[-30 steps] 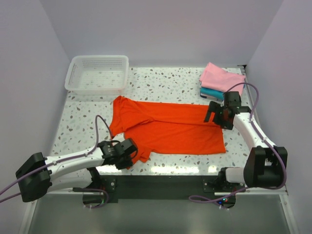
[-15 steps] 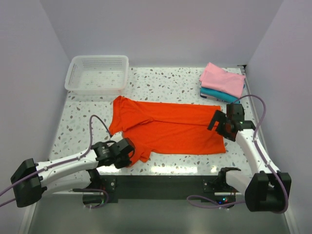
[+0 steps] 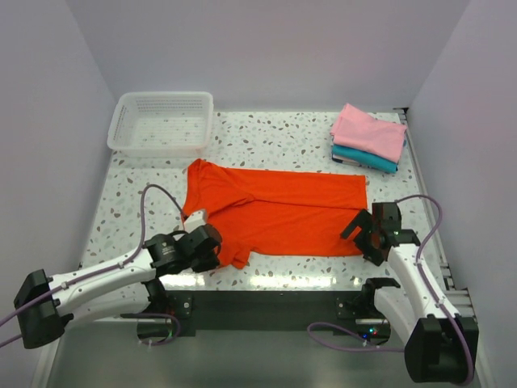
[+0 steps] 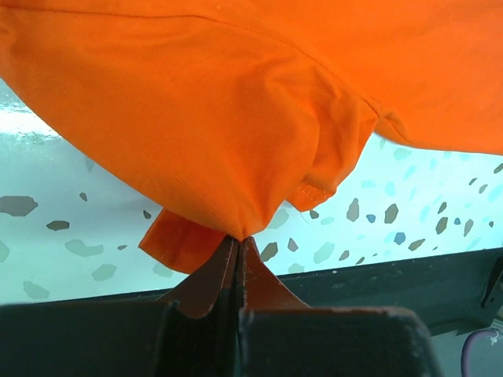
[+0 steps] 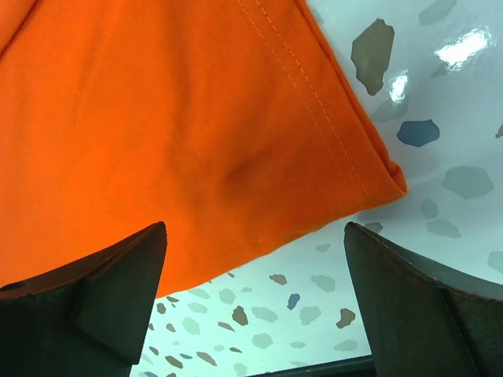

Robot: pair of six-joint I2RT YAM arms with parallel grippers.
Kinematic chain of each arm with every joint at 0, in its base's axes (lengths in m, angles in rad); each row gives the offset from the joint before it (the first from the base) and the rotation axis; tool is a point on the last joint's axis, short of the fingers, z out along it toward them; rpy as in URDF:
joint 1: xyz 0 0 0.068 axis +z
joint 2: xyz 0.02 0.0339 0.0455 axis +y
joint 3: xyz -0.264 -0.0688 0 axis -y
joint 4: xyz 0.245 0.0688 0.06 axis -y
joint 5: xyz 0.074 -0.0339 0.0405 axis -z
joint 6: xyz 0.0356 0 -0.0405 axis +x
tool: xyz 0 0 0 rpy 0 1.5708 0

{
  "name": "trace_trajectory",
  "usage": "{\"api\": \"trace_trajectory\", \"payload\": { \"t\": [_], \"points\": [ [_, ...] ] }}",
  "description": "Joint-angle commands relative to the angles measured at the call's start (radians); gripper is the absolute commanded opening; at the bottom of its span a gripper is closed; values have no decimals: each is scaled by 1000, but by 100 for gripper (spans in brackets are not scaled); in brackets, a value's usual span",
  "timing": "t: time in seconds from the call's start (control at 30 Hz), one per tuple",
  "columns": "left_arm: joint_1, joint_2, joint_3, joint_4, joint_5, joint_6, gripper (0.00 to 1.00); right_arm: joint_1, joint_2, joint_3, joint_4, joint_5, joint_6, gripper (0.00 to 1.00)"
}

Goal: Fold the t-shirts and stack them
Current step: Fold the tshirt

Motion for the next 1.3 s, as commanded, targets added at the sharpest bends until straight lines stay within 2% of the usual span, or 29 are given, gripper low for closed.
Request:
{"api": "trace_trajectory", "payload": {
  "t": [0.0, 0.27, 0.47, 0.63, 0.73, 0.77, 1.0, 1.27],
  "points": [
    [5, -20, 30, 50, -39, 30, 0, -2, 12, 1, 47, 2, 54, 97],
    [76, -26, 51, 56, -45, 64, 0, -2, 103, -45, 135, 11, 57, 78],
    [174, -25, 54, 67, -7, 122, 0, -2, 77, -41, 112, 55, 46, 63],
    [192, -15, 71, 69, -6, 152, 0, -4, 31, -18, 35, 89, 26, 54],
    [197, -6, 71, 76, -13, 161, 0, -2, -4, -36, 50, 108, 41, 43],
    [200, -5, 69, 78, -16, 161, 0, -2, -9, -42, 64, 103, 41, 36],
    [217, 6, 91, 86, -26, 179, 0, -2, 41, -24, 121, 60, 3, 7],
    [238, 15, 128, 101, -92, 182, 0, -2, 23, 36, 92, 63, -37, 4]
  ]
}}
